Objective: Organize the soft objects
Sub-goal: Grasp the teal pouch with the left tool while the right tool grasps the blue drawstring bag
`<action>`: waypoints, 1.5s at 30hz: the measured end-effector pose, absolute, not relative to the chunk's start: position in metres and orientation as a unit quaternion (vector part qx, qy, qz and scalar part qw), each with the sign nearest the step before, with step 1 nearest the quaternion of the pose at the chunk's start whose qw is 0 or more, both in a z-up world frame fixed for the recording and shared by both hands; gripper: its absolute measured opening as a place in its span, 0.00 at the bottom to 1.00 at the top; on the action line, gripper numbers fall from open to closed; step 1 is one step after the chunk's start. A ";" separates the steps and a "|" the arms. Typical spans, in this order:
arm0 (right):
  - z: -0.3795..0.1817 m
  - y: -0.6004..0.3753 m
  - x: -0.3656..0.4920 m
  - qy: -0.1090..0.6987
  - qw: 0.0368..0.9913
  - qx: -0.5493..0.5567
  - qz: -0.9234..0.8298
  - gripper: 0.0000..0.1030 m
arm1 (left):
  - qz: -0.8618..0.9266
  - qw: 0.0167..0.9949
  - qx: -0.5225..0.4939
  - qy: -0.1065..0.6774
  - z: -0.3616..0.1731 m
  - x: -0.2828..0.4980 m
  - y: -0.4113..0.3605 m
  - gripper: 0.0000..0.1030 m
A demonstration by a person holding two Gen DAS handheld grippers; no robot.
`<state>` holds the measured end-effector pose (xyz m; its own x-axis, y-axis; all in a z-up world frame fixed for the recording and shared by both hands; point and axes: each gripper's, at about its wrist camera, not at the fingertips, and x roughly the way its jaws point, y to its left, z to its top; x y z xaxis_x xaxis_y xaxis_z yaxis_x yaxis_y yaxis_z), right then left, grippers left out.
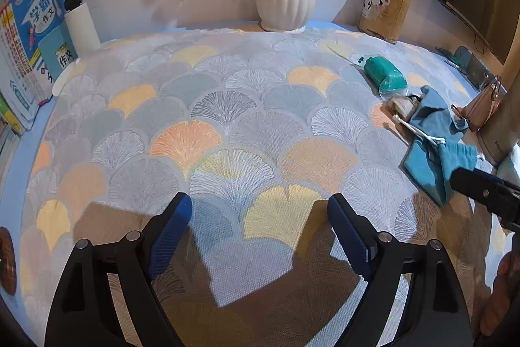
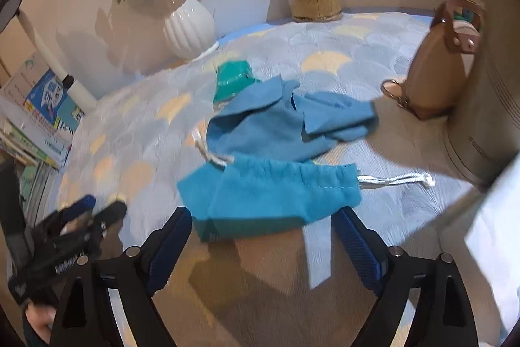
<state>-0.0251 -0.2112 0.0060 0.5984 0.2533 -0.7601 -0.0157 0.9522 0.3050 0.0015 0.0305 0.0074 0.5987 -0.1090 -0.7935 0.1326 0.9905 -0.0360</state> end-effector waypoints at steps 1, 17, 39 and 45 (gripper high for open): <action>0.006 -0.210 -0.023 0.440 0.885 0.135 0.076 0.87 | -0.066 0.894 0.016 0.443 0.007 0.002 0.030 0.82; 0.018 -0.185 -0.055 0.398 0.913 0.049 0.069 0.18 | -0.206 0.864 -0.076 0.453 0.076 0.049 -0.011 0.82; 0.022 -0.201 -0.081 0.353 0.921 0.053 0.157 0.18 | -0.192 0.874 -0.013 0.447 0.054 0.101 -0.072 0.34; 0.030 -0.194 -0.099 0.362 0.904 0.056 0.220 0.18 | -0.146 0.897 -0.035 0.415 0.084 0.031 0.011 0.34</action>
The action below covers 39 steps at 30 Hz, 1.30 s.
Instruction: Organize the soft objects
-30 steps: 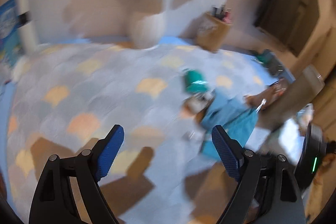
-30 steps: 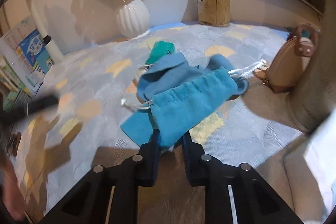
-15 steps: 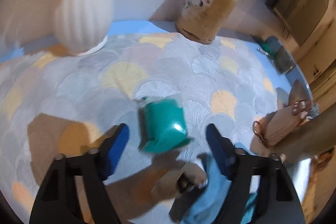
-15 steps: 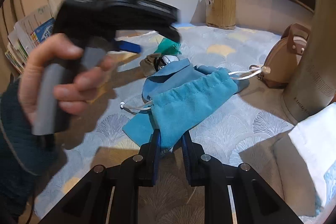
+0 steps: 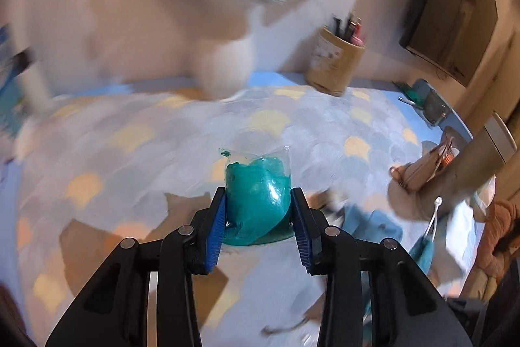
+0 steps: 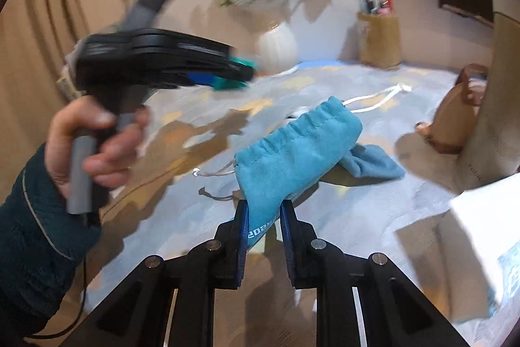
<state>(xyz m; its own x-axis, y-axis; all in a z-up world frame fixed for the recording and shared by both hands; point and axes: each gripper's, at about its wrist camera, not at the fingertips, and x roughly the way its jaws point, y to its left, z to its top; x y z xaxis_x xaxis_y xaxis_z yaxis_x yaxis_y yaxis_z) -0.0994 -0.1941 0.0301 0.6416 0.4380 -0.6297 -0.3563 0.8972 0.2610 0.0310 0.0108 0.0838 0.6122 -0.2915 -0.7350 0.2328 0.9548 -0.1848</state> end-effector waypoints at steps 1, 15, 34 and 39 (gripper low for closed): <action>0.030 -0.191 -0.102 0.365 0.902 0.053 0.225 0.18 | -0.139 0.899 -0.038 0.414 0.082 0.021 0.018 0.34; 0.014 -0.182 -0.143 0.430 0.873 0.006 0.229 0.54 | -0.137 0.892 -0.075 0.424 0.012 -0.027 0.056 0.34; 0.003 -0.163 -0.117 0.438 0.884 -0.009 0.164 0.98 | -0.171 0.888 -0.101 0.414 0.009 -0.031 0.062 0.35; -0.007 -0.145 -0.122 0.422 0.897 -0.061 0.111 0.91 | -0.172 0.888 -0.101 0.416 0.008 -0.031 0.061 0.35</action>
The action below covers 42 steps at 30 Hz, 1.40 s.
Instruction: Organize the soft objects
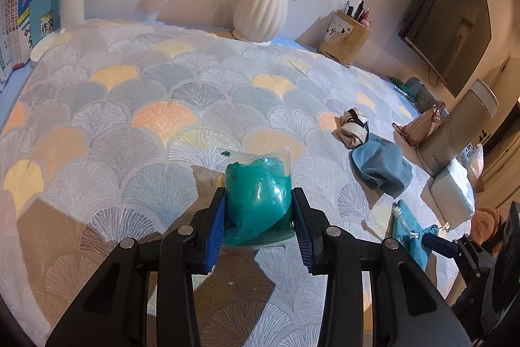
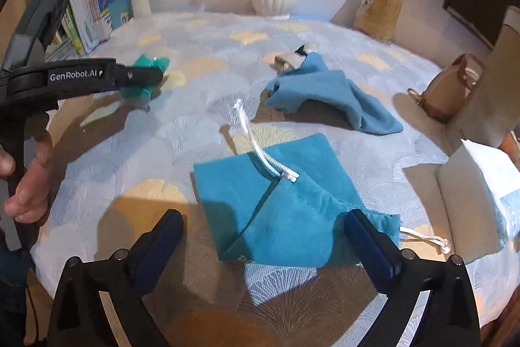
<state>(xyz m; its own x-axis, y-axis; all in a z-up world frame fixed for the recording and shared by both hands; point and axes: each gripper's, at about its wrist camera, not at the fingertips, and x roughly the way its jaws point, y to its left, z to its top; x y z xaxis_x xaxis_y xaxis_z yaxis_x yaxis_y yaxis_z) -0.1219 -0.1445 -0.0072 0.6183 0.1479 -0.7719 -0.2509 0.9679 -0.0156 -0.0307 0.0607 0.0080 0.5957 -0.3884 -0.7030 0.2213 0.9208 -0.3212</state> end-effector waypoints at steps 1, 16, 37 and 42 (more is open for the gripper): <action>-0.006 -0.150 -0.123 0.416 0.902 -0.051 0.102 0.76 | -0.172 0.888 -0.100 0.415 0.008 -0.030 0.061 0.35; 0.007 -0.199 -0.135 0.398 0.901 0.112 0.130 0.21 | -0.157 0.895 -0.059 0.413 0.009 -0.032 0.051 0.36; -0.008 -0.180 -0.143 0.419 0.904 0.034 0.080 0.96 | -0.166 0.892 -0.069 0.415 0.009 -0.033 0.052 0.35; -0.008 -0.171 -0.118 0.423 0.904 0.018 0.065 0.96 | -0.168 0.891 -0.071 0.416 0.009 -0.033 0.053 0.35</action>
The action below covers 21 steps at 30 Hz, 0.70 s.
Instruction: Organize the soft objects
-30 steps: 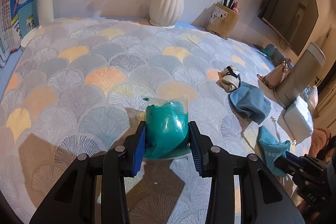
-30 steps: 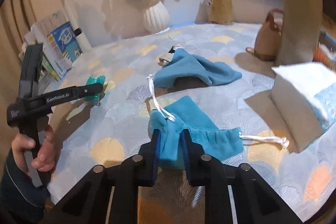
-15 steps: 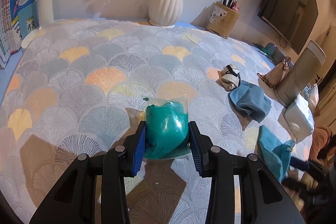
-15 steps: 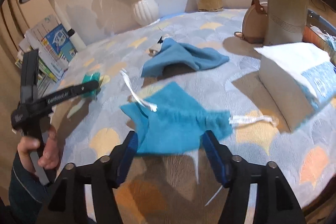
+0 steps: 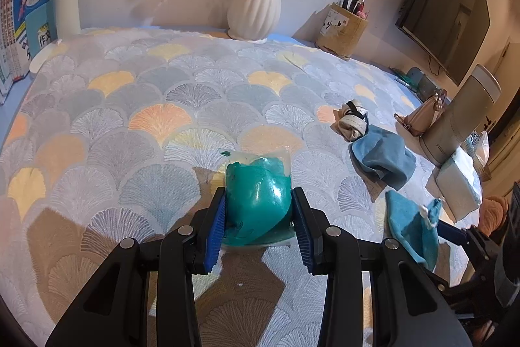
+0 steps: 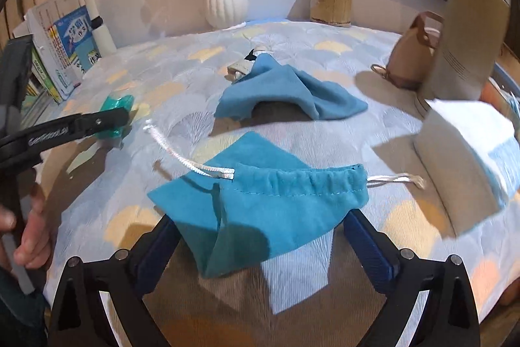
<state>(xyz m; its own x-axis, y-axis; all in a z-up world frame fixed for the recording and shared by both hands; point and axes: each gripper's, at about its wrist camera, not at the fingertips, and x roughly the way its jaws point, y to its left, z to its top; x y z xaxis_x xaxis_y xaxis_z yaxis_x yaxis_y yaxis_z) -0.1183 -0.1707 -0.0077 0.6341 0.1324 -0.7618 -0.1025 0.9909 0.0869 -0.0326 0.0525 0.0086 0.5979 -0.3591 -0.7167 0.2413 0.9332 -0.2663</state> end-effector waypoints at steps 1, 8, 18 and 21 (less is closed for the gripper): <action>-0.008 -0.170 -0.115 0.424 0.903 0.015 0.065 0.97 | -0.168 0.891 -0.071 0.416 0.009 -0.032 0.053 0.35; -0.003 -0.172 -0.111 0.413 0.908 0.002 0.067 0.59 | -0.169 0.891 -0.069 0.416 0.009 -0.032 0.053 0.35; 0.029 -0.179 -0.136 0.373 0.920 0.026 0.120 0.11 | -0.186 0.896 -0.038 0.403 0.023 -0.049 0.032 0.35; 0.039 -0.194 -0.143 0.370 0.916 0.071 0.138 0.11 | -0.217 0.894 -0.033 0.390 0.043 -0.066 0.015 0.35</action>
<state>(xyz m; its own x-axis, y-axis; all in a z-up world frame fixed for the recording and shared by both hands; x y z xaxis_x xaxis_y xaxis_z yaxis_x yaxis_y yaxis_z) -0.1435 -0.1939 0.0391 0.6880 0.3050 -0.6585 -0.1999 0.9519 0.2321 -0.0660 0.0151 0.0429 0.6009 -0.4135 -0.6841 0.3626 0.9037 -0.2277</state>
